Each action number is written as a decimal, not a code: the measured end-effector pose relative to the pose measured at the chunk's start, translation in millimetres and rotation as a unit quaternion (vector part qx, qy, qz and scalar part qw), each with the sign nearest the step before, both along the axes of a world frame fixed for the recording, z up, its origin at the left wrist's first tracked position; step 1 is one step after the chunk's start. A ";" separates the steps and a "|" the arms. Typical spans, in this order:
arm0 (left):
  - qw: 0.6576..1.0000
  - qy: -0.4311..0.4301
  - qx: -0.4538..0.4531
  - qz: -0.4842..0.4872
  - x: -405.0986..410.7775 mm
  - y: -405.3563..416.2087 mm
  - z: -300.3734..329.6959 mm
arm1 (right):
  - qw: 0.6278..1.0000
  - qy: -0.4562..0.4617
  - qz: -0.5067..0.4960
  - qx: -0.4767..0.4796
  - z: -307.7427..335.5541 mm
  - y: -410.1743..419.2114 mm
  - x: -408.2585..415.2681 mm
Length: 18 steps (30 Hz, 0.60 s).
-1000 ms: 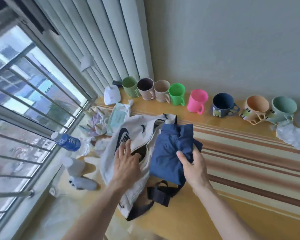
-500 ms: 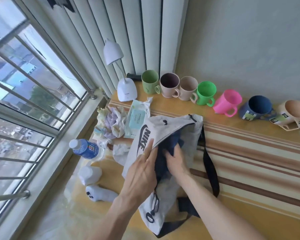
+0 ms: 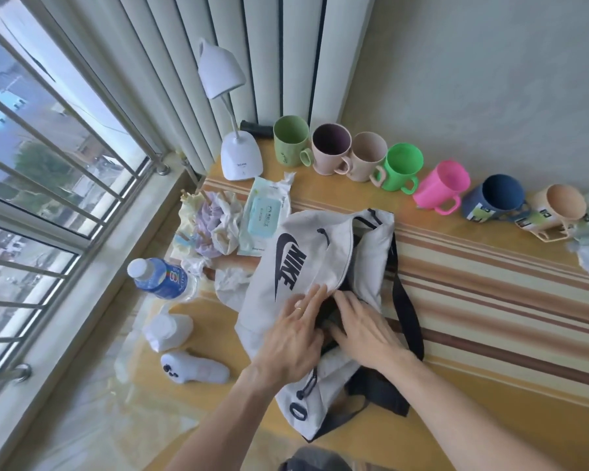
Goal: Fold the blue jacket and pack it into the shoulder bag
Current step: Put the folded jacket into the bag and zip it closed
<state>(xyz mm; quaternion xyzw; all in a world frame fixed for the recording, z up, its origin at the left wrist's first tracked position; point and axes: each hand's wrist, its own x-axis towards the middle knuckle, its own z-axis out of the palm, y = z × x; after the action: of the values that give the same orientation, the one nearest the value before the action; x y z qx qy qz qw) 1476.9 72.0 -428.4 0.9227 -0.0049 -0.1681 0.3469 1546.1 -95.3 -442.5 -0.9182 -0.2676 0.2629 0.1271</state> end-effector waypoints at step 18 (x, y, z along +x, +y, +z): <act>0.987 0.029 -0.041 0.155 -98.9 -3.6 -10.6 | 0.968 -0.103 0.226 0.047 6.1 3.6 -68.3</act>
<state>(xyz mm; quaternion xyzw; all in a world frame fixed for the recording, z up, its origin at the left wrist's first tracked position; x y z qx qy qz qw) 1378.0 68.4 -438.9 0.8920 0.1413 -0.1392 0.4061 1477.9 -91.6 -436.5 -0.8492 -0.4915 0.1760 0.0789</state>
